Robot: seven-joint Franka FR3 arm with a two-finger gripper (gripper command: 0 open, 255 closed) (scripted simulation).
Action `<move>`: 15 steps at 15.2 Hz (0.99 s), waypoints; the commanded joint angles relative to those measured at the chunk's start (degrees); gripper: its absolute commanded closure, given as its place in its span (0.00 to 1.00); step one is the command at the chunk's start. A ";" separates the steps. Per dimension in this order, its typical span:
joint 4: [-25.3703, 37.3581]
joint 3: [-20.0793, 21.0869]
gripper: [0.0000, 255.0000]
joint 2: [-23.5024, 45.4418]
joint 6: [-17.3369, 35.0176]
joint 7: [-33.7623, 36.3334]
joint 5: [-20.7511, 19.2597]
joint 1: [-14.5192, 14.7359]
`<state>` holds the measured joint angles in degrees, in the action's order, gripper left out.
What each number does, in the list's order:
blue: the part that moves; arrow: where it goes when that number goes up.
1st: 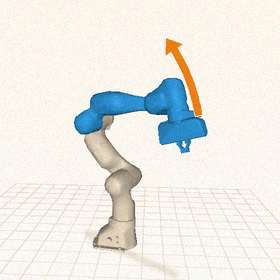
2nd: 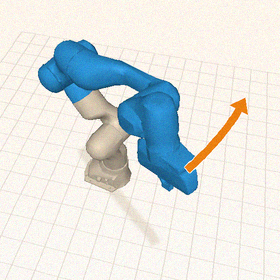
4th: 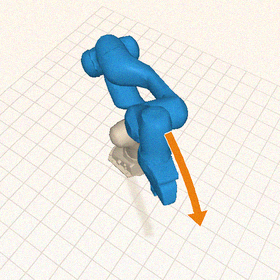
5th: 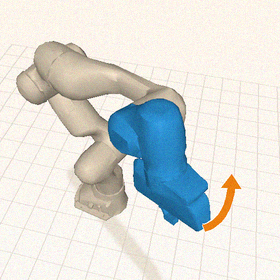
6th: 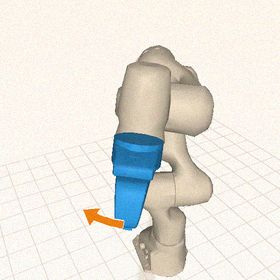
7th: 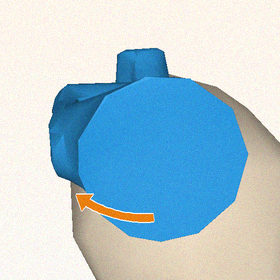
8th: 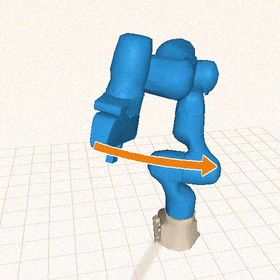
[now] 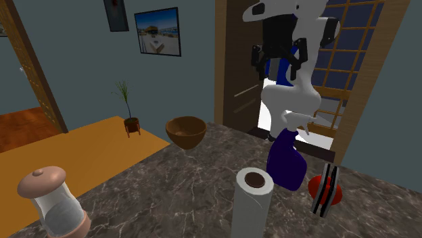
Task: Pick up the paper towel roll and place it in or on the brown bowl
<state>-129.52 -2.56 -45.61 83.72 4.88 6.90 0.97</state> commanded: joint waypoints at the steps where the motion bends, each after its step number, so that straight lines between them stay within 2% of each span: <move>1: 0.00 0.00 0.00 0.00 0.00 0.00 0.00 0.00; 8: 5.81 3.44 0.00 14.08 8.26 2.85 0.65 0.86; 15: 15.34 6.31 0.00 29.11 13.63 6.11 -0.27 1.40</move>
<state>-115.39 3.32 -18.51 96.56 10.41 6.81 2.26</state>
